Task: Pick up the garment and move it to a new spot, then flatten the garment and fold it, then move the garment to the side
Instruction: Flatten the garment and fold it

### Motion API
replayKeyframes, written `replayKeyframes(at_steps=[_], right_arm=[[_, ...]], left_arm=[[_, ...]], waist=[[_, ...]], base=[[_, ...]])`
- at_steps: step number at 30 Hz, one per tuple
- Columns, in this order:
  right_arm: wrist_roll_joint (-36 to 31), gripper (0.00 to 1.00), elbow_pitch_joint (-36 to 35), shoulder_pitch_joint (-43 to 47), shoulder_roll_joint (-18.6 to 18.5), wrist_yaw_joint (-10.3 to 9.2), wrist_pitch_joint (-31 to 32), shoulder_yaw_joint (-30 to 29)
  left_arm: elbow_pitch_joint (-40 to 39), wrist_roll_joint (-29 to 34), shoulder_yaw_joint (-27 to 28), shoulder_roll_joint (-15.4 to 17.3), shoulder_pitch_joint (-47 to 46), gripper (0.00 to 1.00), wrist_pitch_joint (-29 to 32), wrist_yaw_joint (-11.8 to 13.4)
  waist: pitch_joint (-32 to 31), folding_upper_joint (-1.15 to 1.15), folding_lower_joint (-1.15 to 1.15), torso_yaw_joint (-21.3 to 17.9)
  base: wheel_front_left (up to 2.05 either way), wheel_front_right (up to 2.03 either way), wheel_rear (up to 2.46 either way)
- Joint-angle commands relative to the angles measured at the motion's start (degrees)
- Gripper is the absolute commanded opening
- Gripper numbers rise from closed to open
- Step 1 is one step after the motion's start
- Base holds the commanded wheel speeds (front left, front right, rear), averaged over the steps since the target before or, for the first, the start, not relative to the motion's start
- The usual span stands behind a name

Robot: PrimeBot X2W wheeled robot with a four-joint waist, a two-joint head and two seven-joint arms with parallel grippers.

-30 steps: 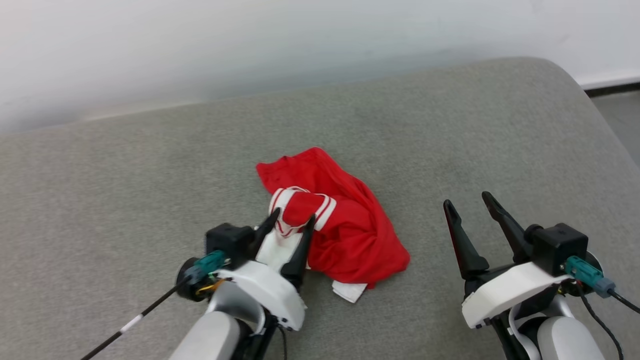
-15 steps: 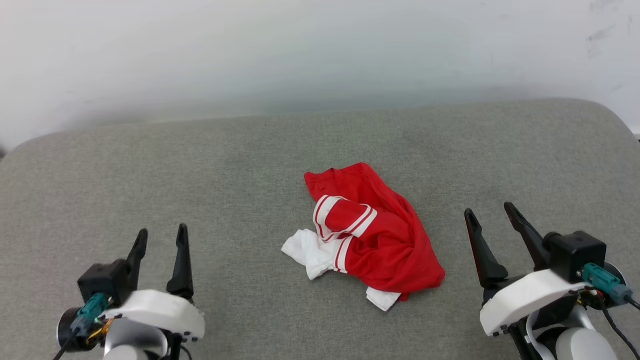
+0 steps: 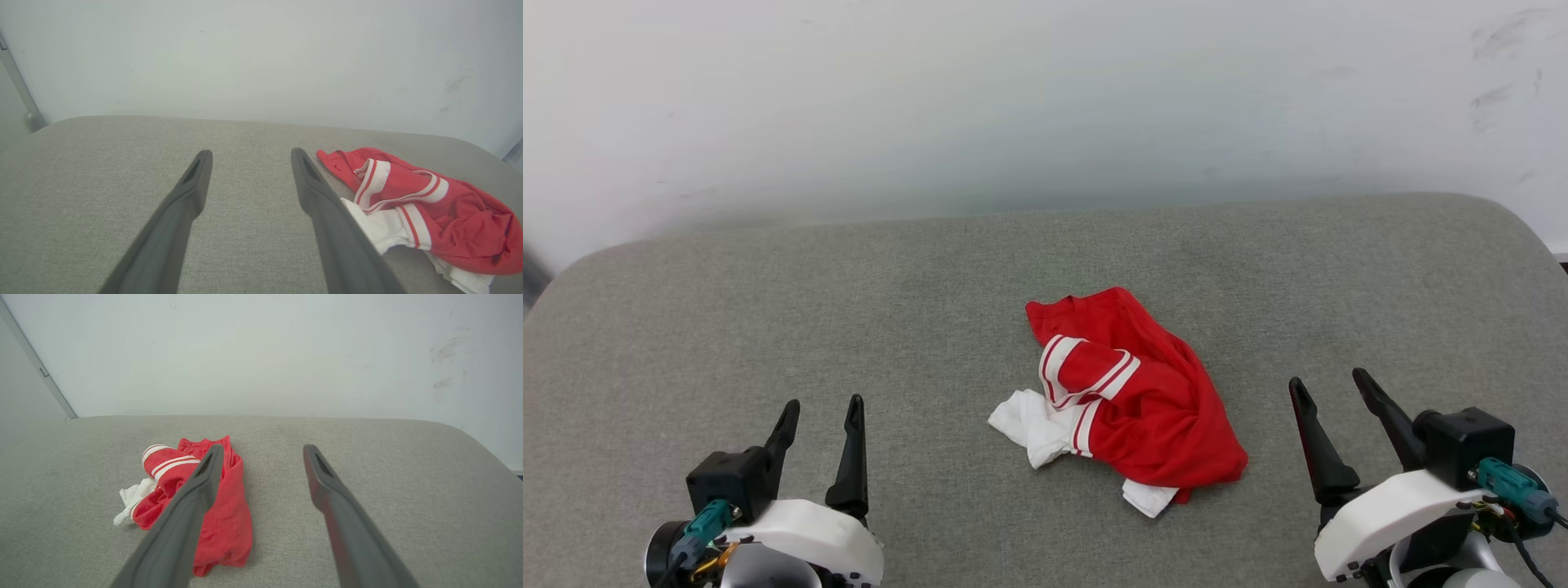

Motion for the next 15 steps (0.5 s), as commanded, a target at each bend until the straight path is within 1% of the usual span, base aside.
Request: replayKeyframes(at_steps=[1,7,10,12,15], right_arm=[[0.1,1.0,-0.3,0.7,0.1,-0.02,0.1,0.0],[0.6,1.0,-0.3,0.6,0.1,-0.02,0.3,-0.2],[2.5,1.0,1.0,1.0,0.1,-0.02,1.8,-1.9],[3.3,1.0,2.2,0.6,0.1,-0.02,4.3,-2.5],[4.0,1.0,4.0,-0.8,0.1,-0.02,11.1,-2.8]], left_arm=[[-0.2,0.0,-0.1,0.0,0.6,1.0,0.2,0.3],[-0.2,-0.5,0.0,0.1,0.2,1.0,-0.1,0.1],[-0.1,-0.5,-0.1,0.1,-0.4,1.0,-0.3,-0.1],[0.0,-0.8,-0.1,0.1,-0.9,1.0,-0.4,-0.3],[0.1,-0.9,-0.2,0.0,-1.3,1.0,-0.6,-0.5]], waist=[[0.0,0.0,0.0,-0.1],[0.0,0.0,0.0,-0.1],[0.1,0.0,0.0,0.4],[0.4,0.0,0.0,0.9],[1.1,0.0,0.0,1.8]], base=[[0.0,0.0,0.0],[0.0,0.0,0.0],[0.0,0.0,0.0],[0.0,0.0,0.0],[0.0,0.0,0.0]])
